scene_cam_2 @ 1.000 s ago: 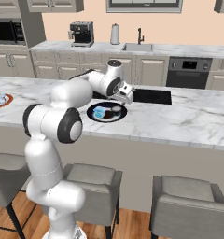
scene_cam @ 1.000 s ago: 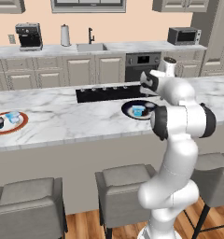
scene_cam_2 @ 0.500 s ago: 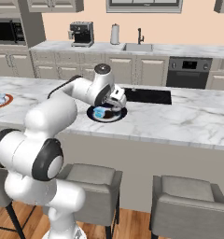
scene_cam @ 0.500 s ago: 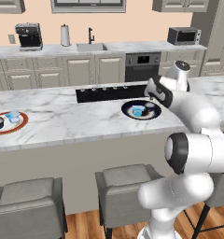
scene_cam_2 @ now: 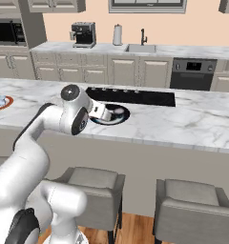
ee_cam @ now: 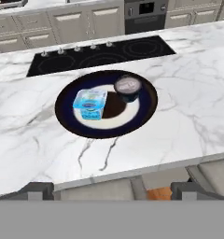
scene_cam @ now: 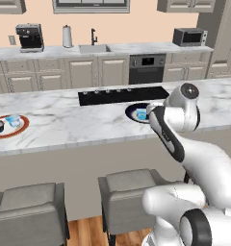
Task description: Place two yogurt containers on each plate.
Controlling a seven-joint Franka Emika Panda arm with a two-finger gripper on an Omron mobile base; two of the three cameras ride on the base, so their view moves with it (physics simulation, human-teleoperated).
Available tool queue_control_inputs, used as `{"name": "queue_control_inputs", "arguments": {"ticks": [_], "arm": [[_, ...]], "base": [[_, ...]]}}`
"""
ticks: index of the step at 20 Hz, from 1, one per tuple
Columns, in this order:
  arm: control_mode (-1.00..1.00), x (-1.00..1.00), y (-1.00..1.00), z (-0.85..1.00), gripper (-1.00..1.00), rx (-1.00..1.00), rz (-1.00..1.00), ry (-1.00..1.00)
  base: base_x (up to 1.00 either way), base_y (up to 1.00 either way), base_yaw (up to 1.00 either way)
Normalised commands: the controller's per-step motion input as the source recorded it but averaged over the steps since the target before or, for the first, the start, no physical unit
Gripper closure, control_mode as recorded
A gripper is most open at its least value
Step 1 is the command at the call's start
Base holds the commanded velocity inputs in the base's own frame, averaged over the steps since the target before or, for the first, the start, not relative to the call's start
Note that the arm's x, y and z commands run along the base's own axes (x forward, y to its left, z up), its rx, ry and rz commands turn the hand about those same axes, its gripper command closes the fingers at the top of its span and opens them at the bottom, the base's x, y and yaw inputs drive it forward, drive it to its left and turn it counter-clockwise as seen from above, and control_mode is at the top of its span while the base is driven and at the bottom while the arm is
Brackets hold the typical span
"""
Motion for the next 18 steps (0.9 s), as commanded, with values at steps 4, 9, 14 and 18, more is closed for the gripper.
{"name": "queue_control_inputs", "arguments": {"ticks": [4,9,14,18], "arm": [[-1.00,-0.89,0.21,0.46,-1.00,0.00,0.00,-0.03],[-1.00,-0.83,0.20,0.56,-1.00,0.00,0.00,0.00],[-1.00,-0.92,0.16,0.51,-1.00,0.00,0.01,-0.05],[-1.00,-1.00,0.17,0.29,-1.00,0.00,0.13,-0.29]], "base": [[0.00,0.00,0.00],[0.00,0.00,0.00],[0.00,0.00,0.00],[0.00,0.00,0.00]]}}
